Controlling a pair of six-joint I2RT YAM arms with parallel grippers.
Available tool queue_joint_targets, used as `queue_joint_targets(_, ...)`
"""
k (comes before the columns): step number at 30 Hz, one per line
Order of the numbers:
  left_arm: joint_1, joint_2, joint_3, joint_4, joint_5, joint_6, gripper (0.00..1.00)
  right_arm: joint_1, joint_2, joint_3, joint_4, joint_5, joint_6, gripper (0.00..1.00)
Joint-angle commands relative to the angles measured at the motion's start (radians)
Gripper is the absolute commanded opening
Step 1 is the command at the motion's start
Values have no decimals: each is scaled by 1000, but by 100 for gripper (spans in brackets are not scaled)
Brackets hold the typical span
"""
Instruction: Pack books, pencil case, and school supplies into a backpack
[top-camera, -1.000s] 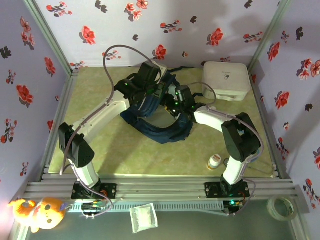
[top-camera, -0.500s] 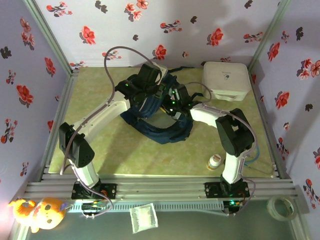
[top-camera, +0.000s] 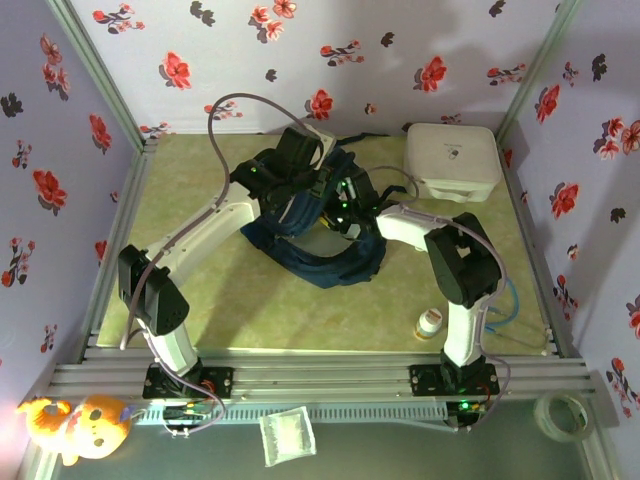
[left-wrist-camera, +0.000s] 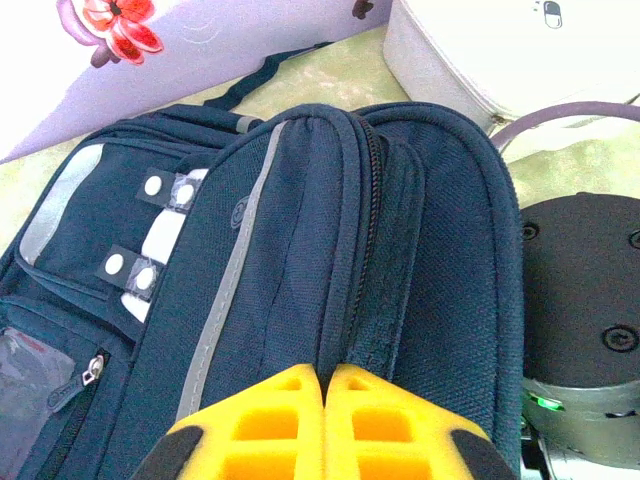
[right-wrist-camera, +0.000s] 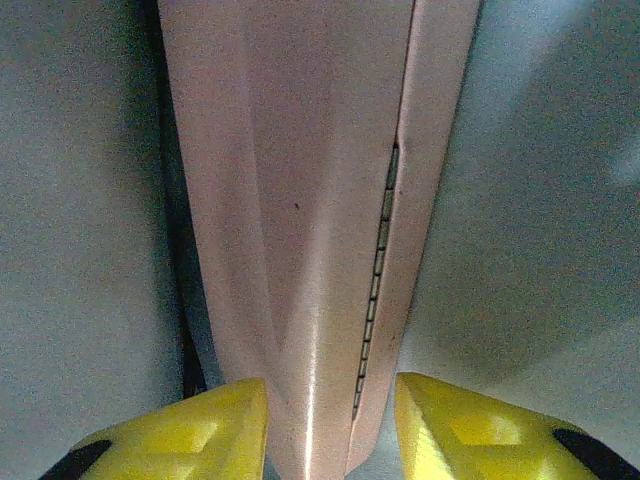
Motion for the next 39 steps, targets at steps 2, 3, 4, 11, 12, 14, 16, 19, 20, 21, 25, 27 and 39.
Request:
queue_joint_targets(2, -5, -38, 31, 141, 52, -31, 0, 3, 50, 45, 41, 1, 40, 34)
queue_joint_targets(3, -5, -38, 31, 144, 57, -33, 0, 2, 59, 49, 55, 4, 49, 33)
queue_joint_targets(4, -5, -38, 31, 146, 61, -36, 0, 1, 66, 47, 95, 1, 59, 32)
queue_joint_targets(11, 3, -41, 15, 172, 90, -55, 0, -7, 179, 97, 363, -38, 167, 22)
queue_joint_targets(12, 6, -42, 11, 179, 93, -60, 0, -8, 196, 110, 372, -34, 174, 21)
queue_joint_targets(14, 12, -43, 3, 191, 96, -69, 0, -8, 220, 134, 379, -27, 177, 19)
queue_joint_targets(16, 20, -42, -6, 199, 99, -79, 0, -8, 225, 147, 381, -25, 171, 19)
queue_joint_targets(19, 33, -40, -18, 207, 105, -93, 0, -14, 185, 117, 368, -23, 149, 22)
queue_joint_targets(20, 36, -41, -23, 211, 104, -97, 0, -17, 166, 99, 365, -22, 143, 23)
queue_joint_targets(21, 39, -42, -31, 215, 108, -102, 0, -23, 128, 61, 364, -21, 135, 25)
queue_joint_targets(25, 47, -45, -60, 229, 124, -109, 0, -57, -36, -117, 348, -22, 134, 31)
queue_joint_targets(27, 49, -42, -74, 233, 136, -106, 0, -83, -120, -204, 353, -39, 138, 34)
queue_joint_targets(39, 62, 14, -106, 213, 203, -195, 13, -293, -535, -380, -99, 135, -96, 56)
